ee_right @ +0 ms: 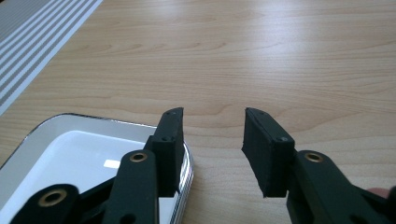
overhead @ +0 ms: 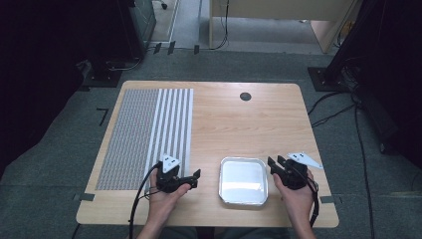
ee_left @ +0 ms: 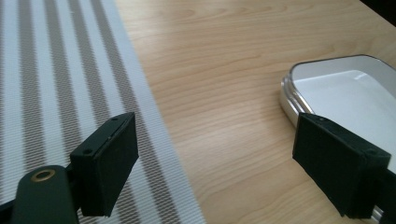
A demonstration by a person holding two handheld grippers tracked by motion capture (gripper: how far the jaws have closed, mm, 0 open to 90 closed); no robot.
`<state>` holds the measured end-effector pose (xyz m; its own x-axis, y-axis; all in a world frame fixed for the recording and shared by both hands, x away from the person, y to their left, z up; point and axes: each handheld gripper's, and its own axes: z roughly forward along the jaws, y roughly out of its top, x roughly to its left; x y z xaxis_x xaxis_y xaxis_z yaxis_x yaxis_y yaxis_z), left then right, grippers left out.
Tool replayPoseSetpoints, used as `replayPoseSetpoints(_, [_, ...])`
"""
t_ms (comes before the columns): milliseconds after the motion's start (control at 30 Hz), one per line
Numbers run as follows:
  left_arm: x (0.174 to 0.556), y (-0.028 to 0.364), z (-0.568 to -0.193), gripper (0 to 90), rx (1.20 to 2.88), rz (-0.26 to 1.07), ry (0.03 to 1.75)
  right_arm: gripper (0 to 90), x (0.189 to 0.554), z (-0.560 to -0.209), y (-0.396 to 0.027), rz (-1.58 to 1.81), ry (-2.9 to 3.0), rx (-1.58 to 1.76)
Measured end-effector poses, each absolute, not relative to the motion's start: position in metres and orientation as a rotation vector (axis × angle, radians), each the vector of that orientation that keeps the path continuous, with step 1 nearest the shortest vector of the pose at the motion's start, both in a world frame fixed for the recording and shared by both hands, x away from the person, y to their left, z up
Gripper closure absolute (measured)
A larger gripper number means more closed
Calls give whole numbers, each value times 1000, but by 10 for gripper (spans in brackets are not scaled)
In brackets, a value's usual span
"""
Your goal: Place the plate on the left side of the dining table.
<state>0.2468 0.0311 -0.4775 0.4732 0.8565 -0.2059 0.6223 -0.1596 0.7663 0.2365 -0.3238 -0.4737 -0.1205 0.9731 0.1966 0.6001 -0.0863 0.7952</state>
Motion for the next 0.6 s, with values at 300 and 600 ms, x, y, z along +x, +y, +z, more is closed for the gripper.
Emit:
replayPoseSetpoints(300, [238, 6, -480, 370, 1878, 290, 1159, 696, 235, -478, -319, 1136, 1721, 1734])
replayPoseSetpoints(600, [229, -15, -485, 571, 1879, 229, 1112, 765, 235, -481, -318, 1131, 1728, 1752])
